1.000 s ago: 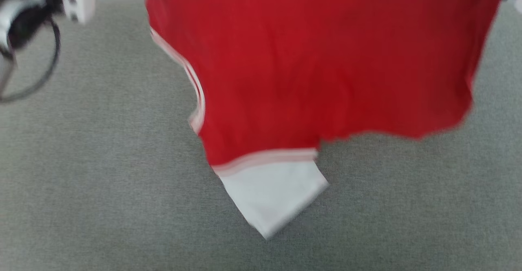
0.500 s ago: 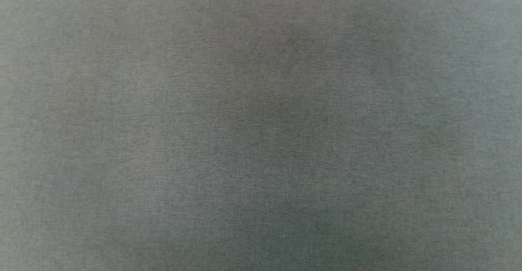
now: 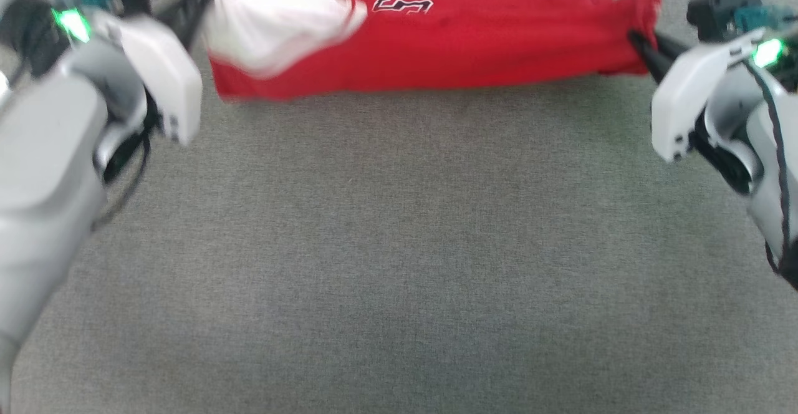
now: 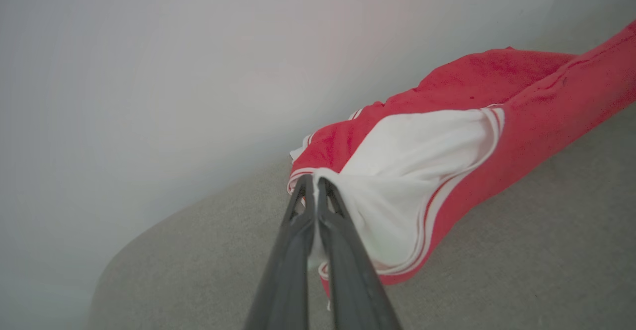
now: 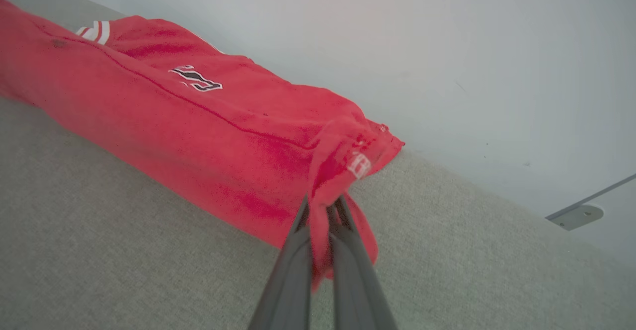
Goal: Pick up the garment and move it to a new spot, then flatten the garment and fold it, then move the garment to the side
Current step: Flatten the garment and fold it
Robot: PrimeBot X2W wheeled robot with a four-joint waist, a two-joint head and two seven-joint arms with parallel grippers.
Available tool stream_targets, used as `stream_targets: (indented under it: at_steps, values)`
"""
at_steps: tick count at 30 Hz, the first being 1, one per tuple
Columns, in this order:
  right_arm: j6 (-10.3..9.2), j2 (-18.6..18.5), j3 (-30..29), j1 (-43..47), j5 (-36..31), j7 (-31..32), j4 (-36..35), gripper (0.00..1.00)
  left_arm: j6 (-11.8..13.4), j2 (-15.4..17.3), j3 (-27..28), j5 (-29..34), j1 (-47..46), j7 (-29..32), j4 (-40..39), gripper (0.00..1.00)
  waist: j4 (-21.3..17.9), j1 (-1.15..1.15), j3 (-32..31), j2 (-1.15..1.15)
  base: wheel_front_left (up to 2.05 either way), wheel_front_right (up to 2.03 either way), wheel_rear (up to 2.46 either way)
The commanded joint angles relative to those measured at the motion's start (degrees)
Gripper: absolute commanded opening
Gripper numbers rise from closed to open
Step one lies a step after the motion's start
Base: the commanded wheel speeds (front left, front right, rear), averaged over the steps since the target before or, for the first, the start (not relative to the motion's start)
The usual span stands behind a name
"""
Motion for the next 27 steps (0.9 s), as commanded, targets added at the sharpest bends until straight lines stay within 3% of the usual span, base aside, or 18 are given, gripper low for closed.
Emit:
stream_targets:
  at_steps: [1,5,10,18,27]
  values:
    - [-0.28,-1.1,0.8,2.3,2.4,1.2,-1.8,0.0,-0.2,1.1,0.3,-3.2,3.3,2.4,-2.2,0.0,0.2,0.0,-0.1,0.0,0.0,0.0,0.0]
    - [-0.28,-3.2,2.2,5.9,5.8,3.8,-5.1,0.0,-0.2,3.6,0.2,-7.8,8.9,7.5,-6.5,0.0,0.3,0.0,-0.3,0.0,0.0,0.0,0.0]
    - [-0.28,-6.9,3.0,12.4,11.1,8.5,-10.9,0.0,2.4,8.4,-0.7,-13.8,17.9,15.6,-16.5,0.0,0.5,0.0,-1.1,0.0,0.0,0.0,0.0]
    - [-0.29,-14.5,4.7,24.0,16.9,17.6,-23.6,0.0,13.4,16.5,-2.5,-20.9,31.8,24.5,-35.3,0.0,0.6,0.0,-2.2,0.0,0.0,0.0,0.0]
    - [-0.28,-22.3,3.4,36.9,23.1,27.2,-36.5,0.0,23.9,22.5,-4.7,-26.9,43.6,28.5,-49.2,0.0,0.4,0.0,-2.8,0.0,0.0,0.0,0.0]
